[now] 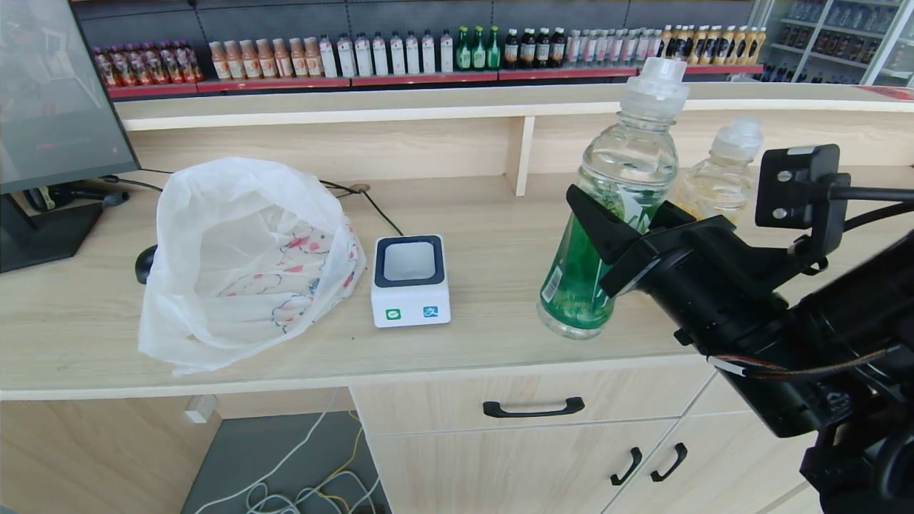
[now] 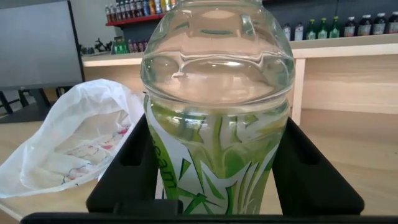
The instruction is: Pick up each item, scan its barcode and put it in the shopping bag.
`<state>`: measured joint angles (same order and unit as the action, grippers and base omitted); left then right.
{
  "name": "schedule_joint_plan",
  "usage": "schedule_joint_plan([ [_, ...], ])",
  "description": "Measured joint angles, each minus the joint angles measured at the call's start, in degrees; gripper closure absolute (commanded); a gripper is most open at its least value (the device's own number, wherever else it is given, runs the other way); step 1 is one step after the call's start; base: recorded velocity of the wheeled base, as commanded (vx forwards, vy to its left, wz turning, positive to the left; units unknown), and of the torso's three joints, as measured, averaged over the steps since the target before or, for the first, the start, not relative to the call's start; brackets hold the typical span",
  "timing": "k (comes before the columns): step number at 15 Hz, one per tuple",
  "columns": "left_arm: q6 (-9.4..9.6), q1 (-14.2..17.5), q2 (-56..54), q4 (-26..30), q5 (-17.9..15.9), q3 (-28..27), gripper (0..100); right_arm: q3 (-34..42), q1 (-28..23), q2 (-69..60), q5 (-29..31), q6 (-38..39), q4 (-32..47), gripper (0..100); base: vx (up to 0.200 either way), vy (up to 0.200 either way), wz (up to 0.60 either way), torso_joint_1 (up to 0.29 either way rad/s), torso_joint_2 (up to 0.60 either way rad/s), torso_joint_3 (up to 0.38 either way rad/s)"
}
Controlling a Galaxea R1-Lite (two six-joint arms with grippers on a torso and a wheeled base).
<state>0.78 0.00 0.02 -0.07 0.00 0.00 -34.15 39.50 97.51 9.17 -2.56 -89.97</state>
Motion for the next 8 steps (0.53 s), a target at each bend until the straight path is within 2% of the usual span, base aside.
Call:
schedule_joint_plan([
  [7, 0.0, 0.0, 0.0, 0.0, 0.0, 0.0, 0, -0.05, 0.02, -0.94, -0.02, 0.02, 0.02, 100, 0.0, 0.0, 0.0, 0.0, 0.0, 0.0],
  [8, -0.05, 0.0, 0.0, 0.0, 0.0, 0.0, 0, -0.16, 0.02, -1.05, -0.04, 0.02, 0.02, 100, -0.2, 0.0, 0.0, 0.007, 0.0, 0.002],
])
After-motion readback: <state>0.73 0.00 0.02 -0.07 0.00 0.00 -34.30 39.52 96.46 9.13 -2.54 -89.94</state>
